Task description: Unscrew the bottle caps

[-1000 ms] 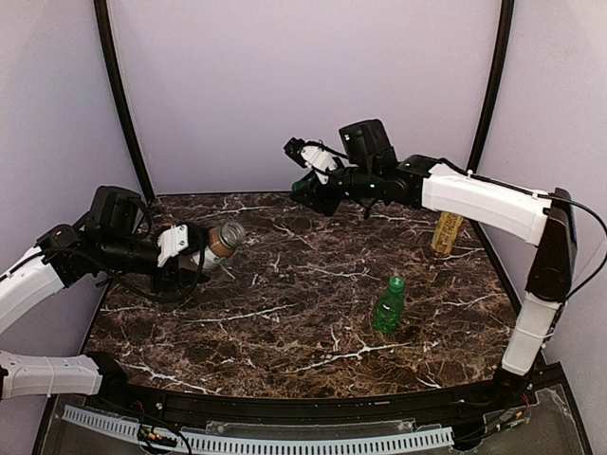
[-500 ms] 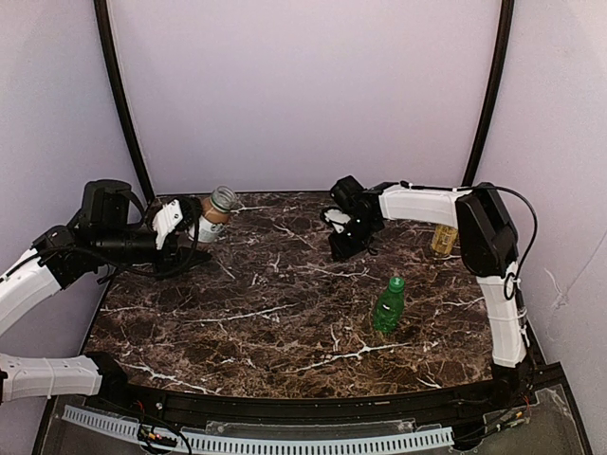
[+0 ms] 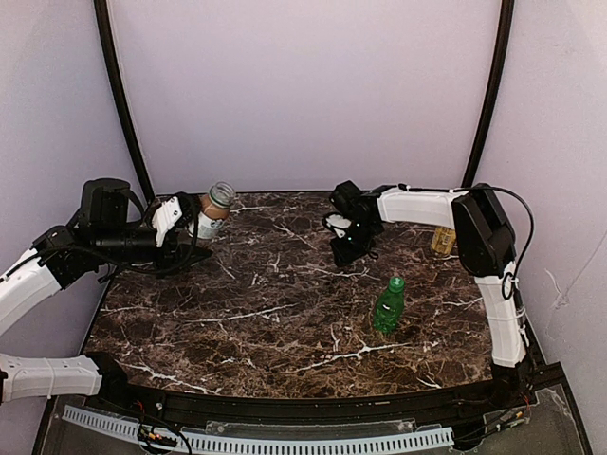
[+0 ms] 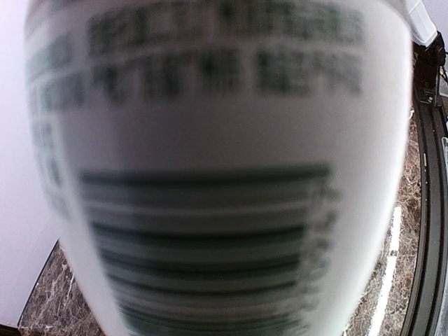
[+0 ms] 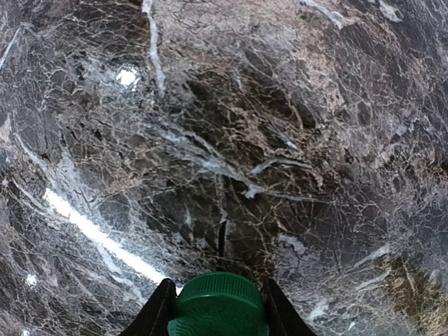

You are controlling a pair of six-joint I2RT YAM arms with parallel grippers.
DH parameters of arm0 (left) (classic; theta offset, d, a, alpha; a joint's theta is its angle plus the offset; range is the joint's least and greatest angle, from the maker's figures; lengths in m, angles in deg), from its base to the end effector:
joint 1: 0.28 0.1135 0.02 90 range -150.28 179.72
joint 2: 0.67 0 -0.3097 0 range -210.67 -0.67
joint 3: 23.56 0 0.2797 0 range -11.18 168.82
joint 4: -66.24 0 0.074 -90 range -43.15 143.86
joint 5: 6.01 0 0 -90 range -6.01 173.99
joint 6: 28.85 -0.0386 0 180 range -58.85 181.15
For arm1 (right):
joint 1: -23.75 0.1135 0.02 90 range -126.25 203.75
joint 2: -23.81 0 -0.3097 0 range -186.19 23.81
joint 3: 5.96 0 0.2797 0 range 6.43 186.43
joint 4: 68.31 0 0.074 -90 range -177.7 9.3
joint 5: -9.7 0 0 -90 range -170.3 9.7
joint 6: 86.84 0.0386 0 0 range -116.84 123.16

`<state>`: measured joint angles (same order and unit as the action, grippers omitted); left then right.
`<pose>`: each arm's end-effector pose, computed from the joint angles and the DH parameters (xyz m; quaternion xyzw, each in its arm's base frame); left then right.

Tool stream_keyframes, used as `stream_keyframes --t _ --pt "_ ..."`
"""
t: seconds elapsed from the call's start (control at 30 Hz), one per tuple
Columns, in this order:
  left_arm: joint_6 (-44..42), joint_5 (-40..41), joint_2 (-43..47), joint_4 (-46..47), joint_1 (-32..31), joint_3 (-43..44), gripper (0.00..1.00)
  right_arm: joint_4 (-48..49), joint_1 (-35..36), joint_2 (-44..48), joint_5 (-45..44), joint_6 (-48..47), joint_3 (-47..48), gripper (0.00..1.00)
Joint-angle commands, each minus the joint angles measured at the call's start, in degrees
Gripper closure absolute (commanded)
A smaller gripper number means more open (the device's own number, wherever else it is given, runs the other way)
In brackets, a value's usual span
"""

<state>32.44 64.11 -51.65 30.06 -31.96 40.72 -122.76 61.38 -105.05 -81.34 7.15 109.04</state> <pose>0.1623 -0.1156 0.3756 0.4953 0.6614 -0.1579 0.5406 0.4182 0.3215 0.1830 -0.2826 0.9406 0.0585 0.1790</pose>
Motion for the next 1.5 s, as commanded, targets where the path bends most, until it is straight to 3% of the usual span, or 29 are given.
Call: stream_keyframes --t 0.0,0.33,0.53,0.63,0.7,0.77,0.93,1.03,1.33,1.47 --pt "0.5 0.5 0.6 1.8 0.3 0.0 0.99 0.4 -0.1 -1.9 0.4 1.5 -1.1 0.72" --pt "0.1 0.6 0.7 1.9 0.3 0.1 0.99 0.7 -0.1 -0.8 -0.6 1.8 -1.1 0.39" --pt "1.1 -0.1 0.9 2.4 0.3 0.2 0.99 0.5 0.1 4.6 0.3 -0.1 1.0 0.35" --pt "1.8 -1.7 1.4 3.4 0.3 0.1 0.99 3.0 2.3 10.2 -4.1 -4.4 2.6 0.32" --pt "2.8 -3.2 1.7 4.4 0.3 0.1 0.99 8.0 5.0 15.4 -4.1 -10.2 2.0 0.22" --pt "3.9 -4.9 2.0 5.4 0.3 0.1 0.99 15.4 7.7 21.7 4.5 -15.6 -1.2 0.02" --pt "4.5 -10.2 2.9 7.6 0.3 -0.9 0.99 39.4 13.9 34.6 35.2 -22.6 -12.9 0.02" --pt "5.0 -12.7 3.4 9.1 0.2 -1.7 0.99 52.3 16.6 35.9 44.2 -19.0 -15.4 0.02" --pt "4.8 -14.3 3.4 9.4 0.2 -1.6 0.99 55.0 20.5 24.8 48.4 -9.8 -1.7 0.1" --pt "5.0 -14.3 3.5 9.2 0.2 -1.9 0.99 60.4 21.0 22.4 51.7 -5.6 -0.8 0.17"
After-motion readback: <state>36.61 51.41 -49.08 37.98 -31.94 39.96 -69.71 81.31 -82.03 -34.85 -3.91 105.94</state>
